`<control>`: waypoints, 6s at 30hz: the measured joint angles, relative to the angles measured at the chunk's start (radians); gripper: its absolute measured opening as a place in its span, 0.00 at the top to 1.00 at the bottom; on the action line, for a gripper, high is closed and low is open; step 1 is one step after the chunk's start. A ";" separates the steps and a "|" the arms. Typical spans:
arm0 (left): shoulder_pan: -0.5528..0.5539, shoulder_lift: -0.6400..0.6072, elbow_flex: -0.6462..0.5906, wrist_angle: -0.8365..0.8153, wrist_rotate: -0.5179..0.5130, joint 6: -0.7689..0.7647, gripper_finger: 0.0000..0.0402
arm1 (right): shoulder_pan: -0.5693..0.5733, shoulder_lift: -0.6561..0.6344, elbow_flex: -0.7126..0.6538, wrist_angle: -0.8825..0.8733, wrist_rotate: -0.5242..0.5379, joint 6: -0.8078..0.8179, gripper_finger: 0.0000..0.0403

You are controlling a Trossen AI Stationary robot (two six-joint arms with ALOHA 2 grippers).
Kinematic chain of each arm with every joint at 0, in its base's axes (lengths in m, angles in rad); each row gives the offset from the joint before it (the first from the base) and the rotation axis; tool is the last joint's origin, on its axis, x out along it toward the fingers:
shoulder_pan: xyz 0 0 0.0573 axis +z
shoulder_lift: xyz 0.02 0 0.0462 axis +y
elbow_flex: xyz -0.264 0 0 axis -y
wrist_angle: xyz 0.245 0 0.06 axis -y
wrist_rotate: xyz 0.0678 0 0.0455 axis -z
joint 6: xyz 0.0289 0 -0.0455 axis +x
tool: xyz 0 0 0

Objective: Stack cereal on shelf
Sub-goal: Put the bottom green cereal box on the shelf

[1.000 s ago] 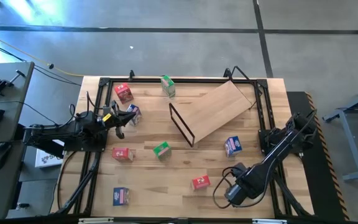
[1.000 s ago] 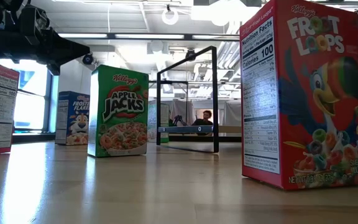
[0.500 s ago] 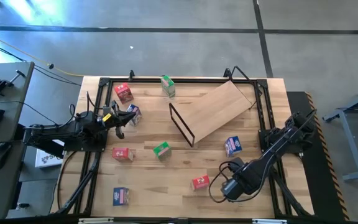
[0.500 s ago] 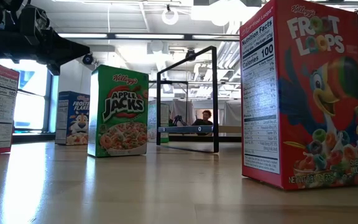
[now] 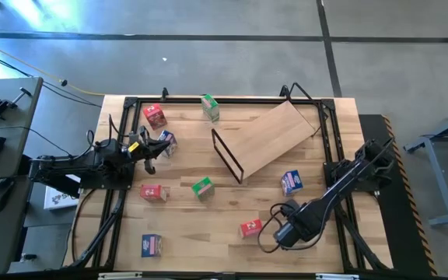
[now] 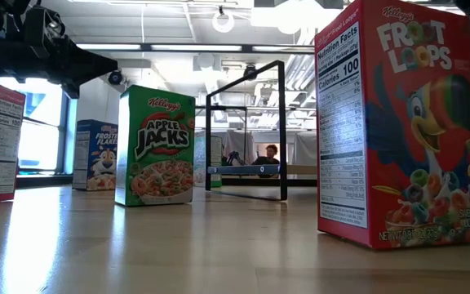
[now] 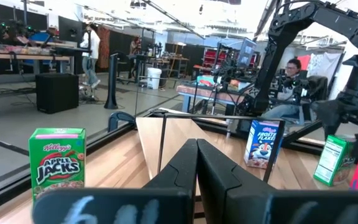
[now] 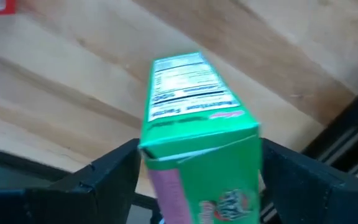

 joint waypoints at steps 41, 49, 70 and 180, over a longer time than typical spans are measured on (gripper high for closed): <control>0.000 0.000 0.000 -0.005 -0.030 0.028 0.99 | -0.352 -0.002 0.553 -0.379 0.239 -0.807 0.56; 0.000 0.000 0.000 -0.029 -0.079 0.053 0.99 | -0.763 -0.001 0.604 -0.374 0.259 -1.523 0.56; 0.000 0.000 0.000 -0.076 -0.137 0.110 0.99 | -1.319 0.142 0.602 -0.303 0.288 -2.425 0.56; 0.000 0.000 0.000 -0.096 -0.133 0.096 0.99 | -1.235 0.496 0.870 -0.355 0.371 -2.015 0.97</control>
